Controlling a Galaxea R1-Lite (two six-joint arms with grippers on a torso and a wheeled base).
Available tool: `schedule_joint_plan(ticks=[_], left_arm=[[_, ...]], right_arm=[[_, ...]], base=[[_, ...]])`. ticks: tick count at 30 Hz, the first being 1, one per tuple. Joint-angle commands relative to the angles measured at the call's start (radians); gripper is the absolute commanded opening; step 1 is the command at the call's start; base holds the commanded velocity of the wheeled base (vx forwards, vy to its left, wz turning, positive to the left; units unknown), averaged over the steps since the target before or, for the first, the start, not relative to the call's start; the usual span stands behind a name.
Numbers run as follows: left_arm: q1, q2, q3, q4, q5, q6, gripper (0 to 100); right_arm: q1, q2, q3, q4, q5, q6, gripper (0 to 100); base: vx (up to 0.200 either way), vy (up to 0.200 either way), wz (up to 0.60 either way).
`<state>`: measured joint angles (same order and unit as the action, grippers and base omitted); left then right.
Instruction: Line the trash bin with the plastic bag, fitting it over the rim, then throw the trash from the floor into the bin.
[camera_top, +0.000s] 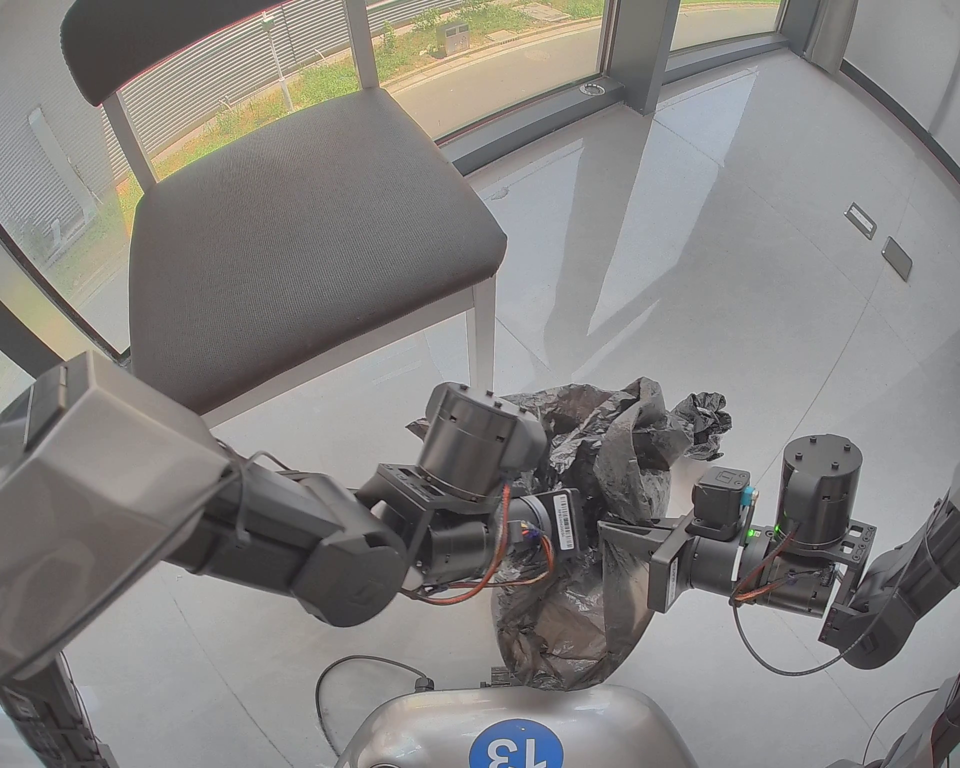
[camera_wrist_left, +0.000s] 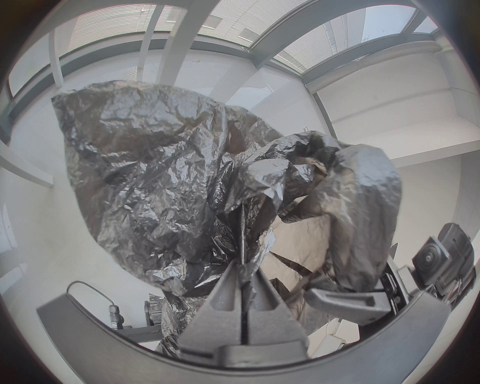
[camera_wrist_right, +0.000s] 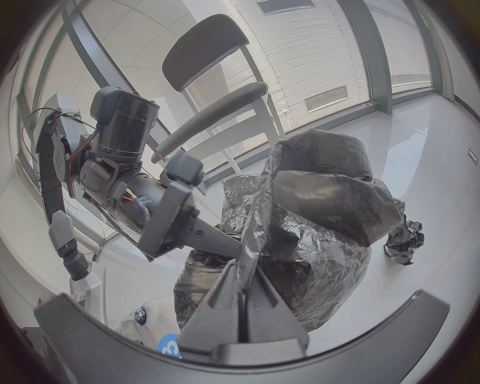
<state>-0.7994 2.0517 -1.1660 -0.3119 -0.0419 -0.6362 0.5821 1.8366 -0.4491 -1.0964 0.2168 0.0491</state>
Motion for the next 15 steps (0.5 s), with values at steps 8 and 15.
schedule_joint_plan(ticks=[8, 15], left_arm=[[0.06, -0.145, 0.06, 0.056, 0.016, 0.029, 0], [0.066, -0.111, 0.065, 0.045, 0.014, 0.026, 0]], right_arm=[[-0.001, 0.033, -0.04, 0.001, 0.001, 0.001, 0], [-0.067, 0.018, 0.055, 0.0, 0.001, -0.008, 0]], base=[[0.0, 0.0, 0.0], [0.0, 0.0, 0.0]])
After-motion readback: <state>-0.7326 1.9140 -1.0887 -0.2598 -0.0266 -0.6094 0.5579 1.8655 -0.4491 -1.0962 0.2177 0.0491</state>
